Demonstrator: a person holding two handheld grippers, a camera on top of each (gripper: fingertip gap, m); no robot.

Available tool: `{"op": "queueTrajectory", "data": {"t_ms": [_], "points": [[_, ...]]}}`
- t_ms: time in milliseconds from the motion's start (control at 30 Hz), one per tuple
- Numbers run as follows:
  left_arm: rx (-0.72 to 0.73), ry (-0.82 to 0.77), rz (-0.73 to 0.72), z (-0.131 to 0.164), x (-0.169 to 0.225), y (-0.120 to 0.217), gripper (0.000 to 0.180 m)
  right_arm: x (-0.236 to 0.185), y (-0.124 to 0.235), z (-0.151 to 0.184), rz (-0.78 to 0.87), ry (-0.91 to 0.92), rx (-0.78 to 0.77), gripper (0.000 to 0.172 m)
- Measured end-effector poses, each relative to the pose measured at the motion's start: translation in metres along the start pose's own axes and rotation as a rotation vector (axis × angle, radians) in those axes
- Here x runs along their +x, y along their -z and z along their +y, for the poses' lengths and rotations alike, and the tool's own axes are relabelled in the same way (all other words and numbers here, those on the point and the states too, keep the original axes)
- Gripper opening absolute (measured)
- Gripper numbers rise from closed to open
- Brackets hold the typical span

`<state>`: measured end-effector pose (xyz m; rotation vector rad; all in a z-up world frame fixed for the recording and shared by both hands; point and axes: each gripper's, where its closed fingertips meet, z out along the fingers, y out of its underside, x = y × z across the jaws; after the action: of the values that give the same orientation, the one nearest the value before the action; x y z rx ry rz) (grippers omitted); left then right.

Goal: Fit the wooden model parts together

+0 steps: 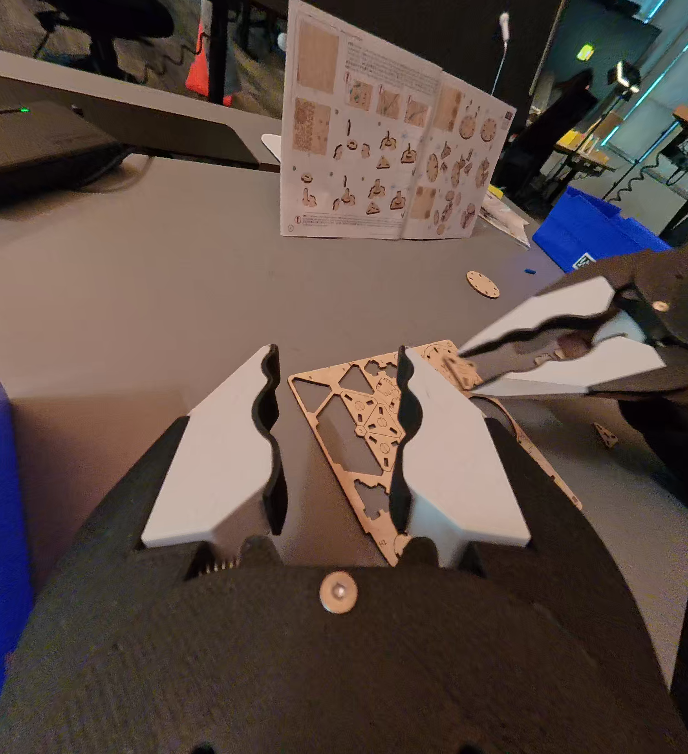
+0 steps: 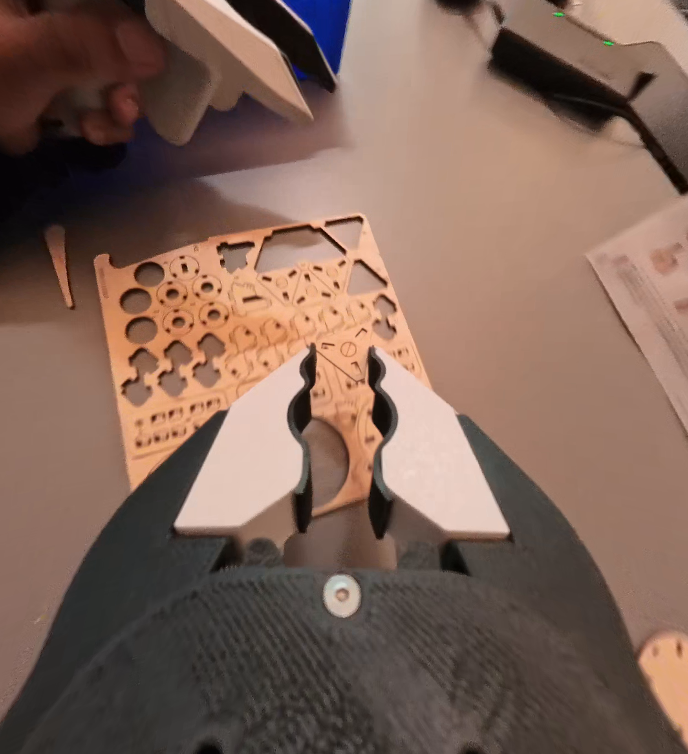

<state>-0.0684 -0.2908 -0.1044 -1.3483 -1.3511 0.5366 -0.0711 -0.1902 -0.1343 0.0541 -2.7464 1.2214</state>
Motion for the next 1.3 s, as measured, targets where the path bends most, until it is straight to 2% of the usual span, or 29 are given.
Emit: {"op": "queueTrajectory", "data": {"t_ms": [100, 233, 367, 467, 667, 767, 867, 967, 1067, 1133, 1167, 1300], "points": [[-0.006, -0.01, 0.017, 0.004, 0.0, -0.001, 0.052, 0.004, -0.023, -0.02, -0.051, 0.22, 0.01, 0.023], [-0.038, -0.128, -0.062, 0.011, -0.008, -0.004, 0.045, -0.007, -0.038, -0.02, -0.29, 0.516, -0.034, 0.023], [-0.058, -0.128, -0.042, 0.015, -0.005, -0.009, 0.043, 0.001, -0.05, -0.009, -0.444, 0.575, -0.136, 0.024], [-0.058, -0.111, -0.035, 0.015, -0.007, -0.008, 0.043, 0.005, -0.056, -0.012, -0.481, 0.579, -0.15, 0.024], [-0.075, -0.11, -0.056, 0.018, -0.011, -0.009, 0.04, -0.017, -0.056, -0.029, -0.554, 0.495, -0.067, 0.024], [-0.075, -0.106, -0.057, 0.018, -0.011, -0.009, 0.04, -0.026, -0.049, -0.04, -0.595, 0.353, -0.008, 0.024], [-0.077, -0.105, -0.06, 0.019, -0.012, -0.009, 0.04, -0.022, -0.05, -0.041, -0.552, 0.234, -0.022, 0.024], [-0.078, -0.102, -0.061, 0.019, -0.012, -0.009, 0.04, -0.022, -0.048, -0.041, -0.503, 0.194, -0.019, 0.024], [-0.077, -0.097, -0.067, 0.019, -0.013, -0.009, 0.04, -0.018, -0.047, -0.051, -0.474, -0.033, 0.001, 0.024], [-0.07, -0.099, -0.072, 0.018, -0.013, -0.008, 0.04, -0.011, -0.049, -0.05, -0.465, -0.248, -0.039, 0.024], [-0.068, -0.099, -0.074, 0.018, -0.013, -0.008, 0.04, -0.01, -0.051, -0.043, -0.443, -0.285, -0.08, 0.024], [-0.069, -0.098, -0.074, 0.018, -0.013, -0.008, 0.04, -0.016, -0.057, -0.014, -0.298, -0.074, -0.174, 0.024]]}}
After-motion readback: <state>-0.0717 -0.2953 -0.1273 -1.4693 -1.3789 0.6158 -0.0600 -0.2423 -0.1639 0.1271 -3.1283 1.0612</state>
